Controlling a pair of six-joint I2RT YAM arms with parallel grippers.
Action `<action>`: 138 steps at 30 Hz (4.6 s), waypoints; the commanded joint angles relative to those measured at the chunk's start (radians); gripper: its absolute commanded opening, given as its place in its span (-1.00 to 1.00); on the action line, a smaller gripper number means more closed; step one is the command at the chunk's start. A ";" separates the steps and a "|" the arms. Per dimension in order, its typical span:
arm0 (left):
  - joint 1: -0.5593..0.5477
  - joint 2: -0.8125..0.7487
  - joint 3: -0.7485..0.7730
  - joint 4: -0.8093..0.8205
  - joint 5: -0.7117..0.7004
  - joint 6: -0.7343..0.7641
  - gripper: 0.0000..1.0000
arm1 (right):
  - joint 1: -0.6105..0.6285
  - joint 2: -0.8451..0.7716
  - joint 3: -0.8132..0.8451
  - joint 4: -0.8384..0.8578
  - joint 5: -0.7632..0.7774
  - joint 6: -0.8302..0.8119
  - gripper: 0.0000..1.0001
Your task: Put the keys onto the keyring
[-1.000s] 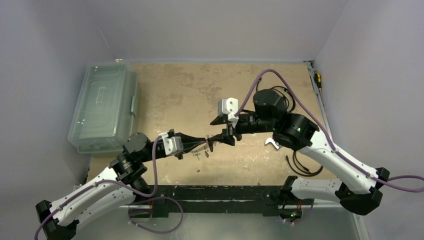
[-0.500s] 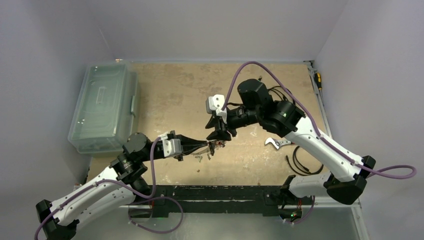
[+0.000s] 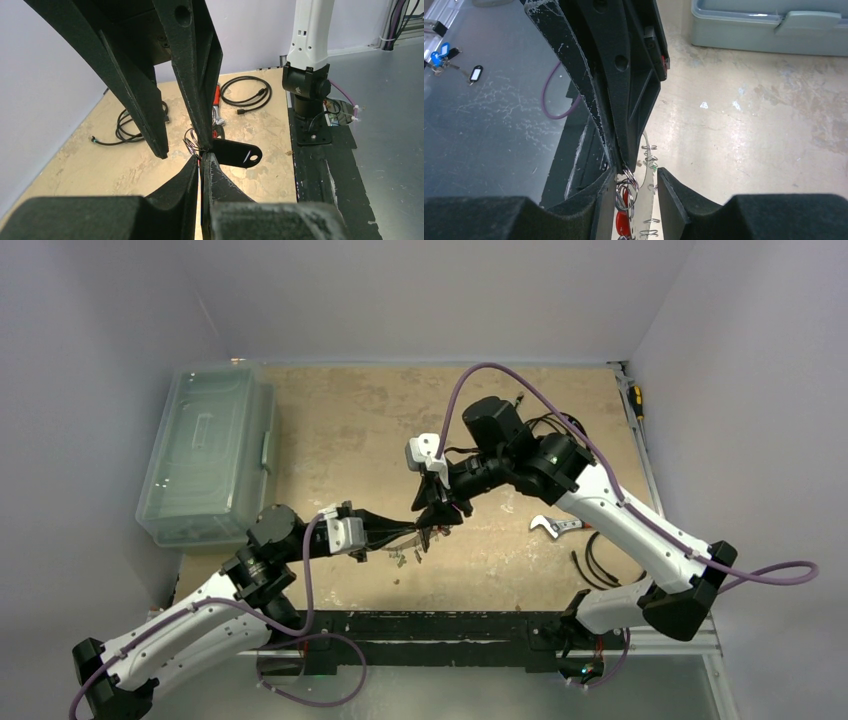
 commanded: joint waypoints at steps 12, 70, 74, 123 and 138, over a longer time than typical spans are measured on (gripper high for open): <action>0.000 -0.014 0.009 0.080 0.007 -0.013 -1.00 | -0.004 0.042 0.073 -0.085 -0.047 -0.042 -1.00; 0.000 0.105 0.267 -0.138 -0.057 0.055 -0.71 | 0.003 -0.178 -0.065 0.308 0.001 0.140 -1.00; -0.001 0.111 0.266 -0.130 -0.070 0.057 -0.84 | 0.004 -0.179 -0.067 0.306 -0.009 0.142 -1.00; 0.000 0.012 0.132 0.035 -0.178 0.015 -1.00 | 0.007 -0.277 -0.173 0.471 0.160 0.253 -0.14; -0.001 -0.024 0.109 0.078 -0.156 -0.014 -1.00 | 0.007 -0.187 -0.132 0.400 0.114 0.219 -0.23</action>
